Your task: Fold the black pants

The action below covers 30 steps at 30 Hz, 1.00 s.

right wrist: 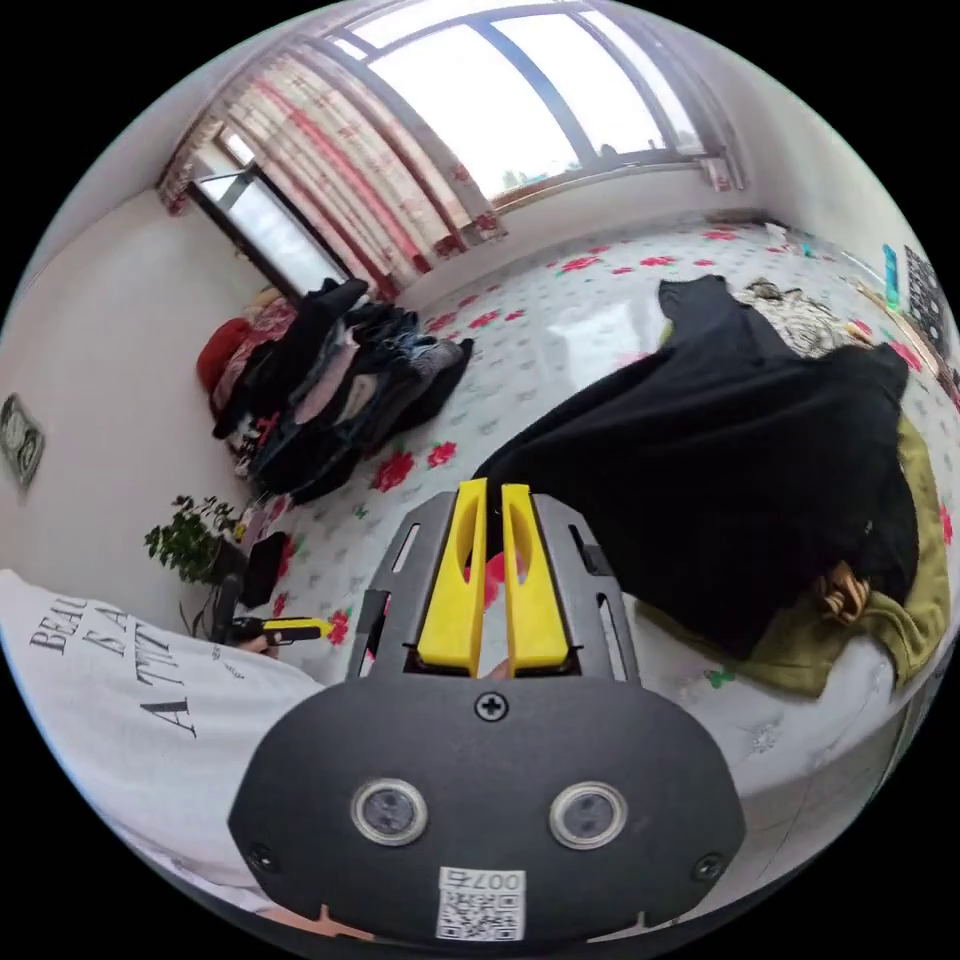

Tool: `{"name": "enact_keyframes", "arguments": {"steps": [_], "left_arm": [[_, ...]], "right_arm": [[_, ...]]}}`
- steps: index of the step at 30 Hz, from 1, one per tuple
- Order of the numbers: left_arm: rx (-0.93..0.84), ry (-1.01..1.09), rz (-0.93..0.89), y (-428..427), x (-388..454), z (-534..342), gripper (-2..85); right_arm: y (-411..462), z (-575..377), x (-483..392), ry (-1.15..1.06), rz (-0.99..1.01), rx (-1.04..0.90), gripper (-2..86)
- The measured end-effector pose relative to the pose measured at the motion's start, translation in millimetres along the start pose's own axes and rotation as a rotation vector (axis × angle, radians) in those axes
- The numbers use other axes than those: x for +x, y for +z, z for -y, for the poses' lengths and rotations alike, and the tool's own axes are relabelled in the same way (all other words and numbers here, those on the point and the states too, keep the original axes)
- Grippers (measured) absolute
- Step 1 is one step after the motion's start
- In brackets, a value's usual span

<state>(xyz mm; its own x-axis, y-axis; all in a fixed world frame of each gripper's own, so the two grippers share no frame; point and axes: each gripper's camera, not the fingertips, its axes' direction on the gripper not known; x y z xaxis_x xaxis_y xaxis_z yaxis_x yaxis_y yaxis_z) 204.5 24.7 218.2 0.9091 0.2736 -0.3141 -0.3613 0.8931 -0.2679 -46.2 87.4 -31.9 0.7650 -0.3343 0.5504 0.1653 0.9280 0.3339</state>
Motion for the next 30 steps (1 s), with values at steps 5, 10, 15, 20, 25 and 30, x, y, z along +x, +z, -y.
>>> {"name": "enact_keyframes", "arguments": {"steps": [5,10,15,20,25,30], "left_arm": [[0.145,0.069,-0.093,-30,-15,-23,8.0],[0.317,-0.070,-0.083,-75,-75,-57,8.1],[0.380,-0.346,0.038,-115,-154,-93,7.9],[0.399,-0.408,0.077,-131,-182,-120,9.6],[0.183,-0.149,0.032,-90,-137,-93,9.9],[-0.094,0.181,0.098,-22,-60,-61,8.1]], "right_arm": [[114,-1,-119,-0.218,0.305,-0.253,0.6],[206,-11,-252,-0.427,0.641,-0.488,2.7],[220,-38,-285,-0.569,0.531,-0.516,5.8],[209,-71,-198,-0.286,0.280,-0.501,6.9],[155,-110,-108,0.096,0.079,-0.373,7.2],[112,-130,-81,0.274,-0.055,-0.214,7.2]]}}
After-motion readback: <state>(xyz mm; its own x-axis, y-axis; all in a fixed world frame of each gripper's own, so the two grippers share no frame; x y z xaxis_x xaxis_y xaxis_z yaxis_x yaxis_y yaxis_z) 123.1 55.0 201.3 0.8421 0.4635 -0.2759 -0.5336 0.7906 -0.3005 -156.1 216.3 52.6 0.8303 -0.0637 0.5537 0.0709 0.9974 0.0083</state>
